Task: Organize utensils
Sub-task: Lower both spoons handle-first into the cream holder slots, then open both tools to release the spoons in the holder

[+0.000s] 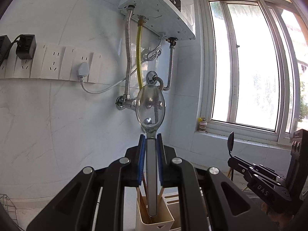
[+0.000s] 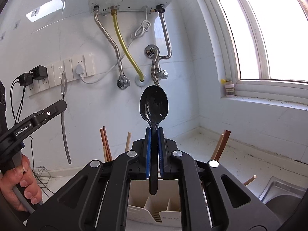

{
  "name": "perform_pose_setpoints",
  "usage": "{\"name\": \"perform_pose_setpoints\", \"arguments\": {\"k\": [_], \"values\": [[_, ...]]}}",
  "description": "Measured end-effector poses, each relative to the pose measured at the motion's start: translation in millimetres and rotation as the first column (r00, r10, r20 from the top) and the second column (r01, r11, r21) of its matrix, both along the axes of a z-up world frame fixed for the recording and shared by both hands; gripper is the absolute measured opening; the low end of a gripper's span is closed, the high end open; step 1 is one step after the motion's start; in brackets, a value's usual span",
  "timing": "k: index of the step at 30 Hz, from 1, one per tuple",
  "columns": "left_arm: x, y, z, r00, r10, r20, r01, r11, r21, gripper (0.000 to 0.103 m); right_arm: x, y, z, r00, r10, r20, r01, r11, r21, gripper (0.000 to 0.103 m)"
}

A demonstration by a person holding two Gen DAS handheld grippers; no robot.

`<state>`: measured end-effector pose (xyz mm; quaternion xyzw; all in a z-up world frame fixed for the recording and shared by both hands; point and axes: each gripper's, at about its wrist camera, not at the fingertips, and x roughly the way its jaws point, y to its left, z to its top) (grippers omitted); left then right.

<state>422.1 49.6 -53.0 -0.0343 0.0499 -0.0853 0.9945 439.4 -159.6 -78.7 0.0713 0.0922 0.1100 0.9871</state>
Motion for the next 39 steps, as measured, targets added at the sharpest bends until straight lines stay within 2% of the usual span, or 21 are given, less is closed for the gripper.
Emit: {"name": "perform_pose_setpoints", "arguments": {"k": [9,15,25,34,35,36,37,39], "values": [[20,-15,-39,0.998,0.042,0.036,-0.044,0.997,0.061,0.011,10,0,-31,0.998,-0.037,0.046,0.039,0.998,-0.051,0.006],[29,-20,-58,0.999,0.042,0.029,-0.045,0.995,0.093,0.011,15,1,-40,0.997,-0.045,0.065,0.048,0.997,-0.053,0.006],[31,-23,-75,0.998,0.056,0.025,-0.059,0.994,0.092,0.011,18,-7,-55,0.997,-0.054,0.056,0.054,0.999,0.002,0.006],[30,-31,-79,0.998,0.051,0.032,-0.055,0.992,0.11,0.013,18,-7,-62,0.991,-0.103,0.08,0.106,0.994,-0.028,0.006],[29,-31,-80,0.998,0.051,0.037,-0.055,0.992,0.111,0.015,18,-6,-63,0.991,-0.104,0.08,0.108,0.994,-0.036,0.006],[29,-32,-80,0.998,0.051,0.042,-0.056,0.992,0.112,0.026,18,-5,-63,0.991,-0.104,0.082,0.107,0.993,-0.041,0.006],[27,-32,-80,0.997,0.054,0.053,-0.06,0.992,0.112,0.042,17,-5,-63,0.991,-0.102,0.084,0.106,0.993,-0.044,0.006],[20,-33,-81,0.994,0.072,0.085,-0.081,0.99,0.113,0.064,15,-3,-63,0.991,-0.096,0.089,0.101,0.993,-0.053,0.006]]}}
